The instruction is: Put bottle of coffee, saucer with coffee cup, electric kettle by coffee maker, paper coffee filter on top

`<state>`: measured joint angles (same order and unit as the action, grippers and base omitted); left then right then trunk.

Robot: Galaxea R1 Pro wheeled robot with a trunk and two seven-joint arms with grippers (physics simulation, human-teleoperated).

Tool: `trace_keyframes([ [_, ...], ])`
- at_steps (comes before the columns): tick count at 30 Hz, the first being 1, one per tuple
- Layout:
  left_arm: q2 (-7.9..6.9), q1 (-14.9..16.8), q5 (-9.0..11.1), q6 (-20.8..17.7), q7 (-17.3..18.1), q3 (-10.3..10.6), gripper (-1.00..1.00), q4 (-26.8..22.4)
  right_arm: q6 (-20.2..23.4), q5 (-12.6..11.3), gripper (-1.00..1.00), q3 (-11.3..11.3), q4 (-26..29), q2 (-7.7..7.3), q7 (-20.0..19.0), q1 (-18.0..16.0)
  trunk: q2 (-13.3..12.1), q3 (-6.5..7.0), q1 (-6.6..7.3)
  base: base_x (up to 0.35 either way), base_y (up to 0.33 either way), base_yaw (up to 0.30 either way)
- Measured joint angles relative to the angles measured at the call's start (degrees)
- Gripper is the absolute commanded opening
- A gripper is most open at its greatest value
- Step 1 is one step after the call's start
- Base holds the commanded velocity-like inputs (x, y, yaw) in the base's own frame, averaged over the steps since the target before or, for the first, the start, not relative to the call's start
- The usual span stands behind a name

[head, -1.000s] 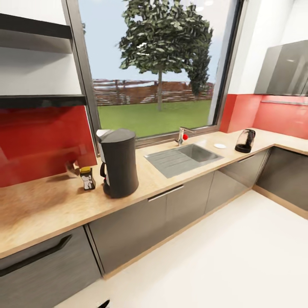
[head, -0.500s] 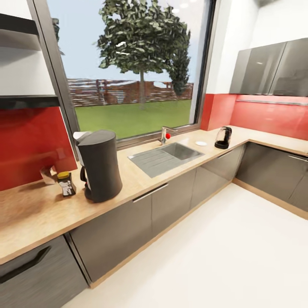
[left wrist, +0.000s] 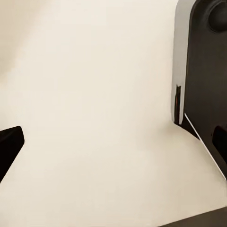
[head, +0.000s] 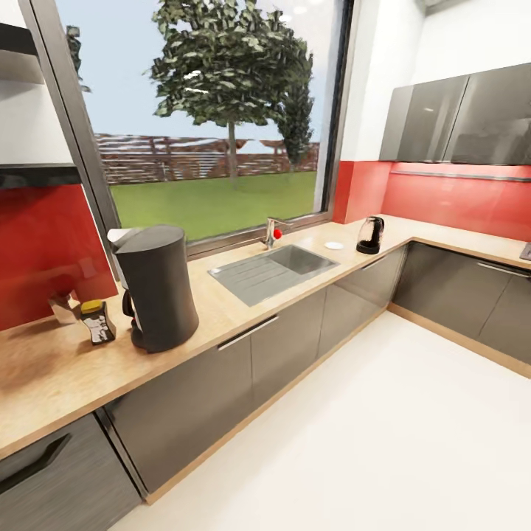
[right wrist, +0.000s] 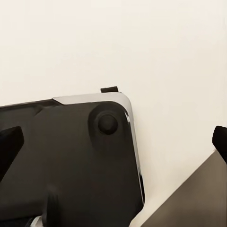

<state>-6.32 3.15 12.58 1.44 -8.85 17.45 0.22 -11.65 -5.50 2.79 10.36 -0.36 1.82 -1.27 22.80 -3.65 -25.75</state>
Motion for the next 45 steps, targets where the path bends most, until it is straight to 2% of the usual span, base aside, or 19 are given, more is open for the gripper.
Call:
trace_keyframes([
  [9,0.40,0.00,-0.22,0.73,-0.24,-0.03,1.00,-0.43,0.02,-0.47,1.00,0.08,-0.04,0.01,0.30,0.00,0.00,0.00,0.00,0.000,0.000,0.000],
  [19,0.52,0.03,-0.30,0.44,-0.24,-0.09,1.00,-0.48,0.11,-0.60,1.00,0.34,0.07,-0.52,0.04,0.01,0.00,0.00,0.01,0.036,0.000,-0.245],
  [45,0.73,0.08,-0.29,0.56,-0.17,-0.34,1.00,-0.75,0.11,-0.50,1.00,0.25,-0.02,-0.44,0.21,0.02,0.01,0.00,0.03,0.317,0.000,-0.268],
])
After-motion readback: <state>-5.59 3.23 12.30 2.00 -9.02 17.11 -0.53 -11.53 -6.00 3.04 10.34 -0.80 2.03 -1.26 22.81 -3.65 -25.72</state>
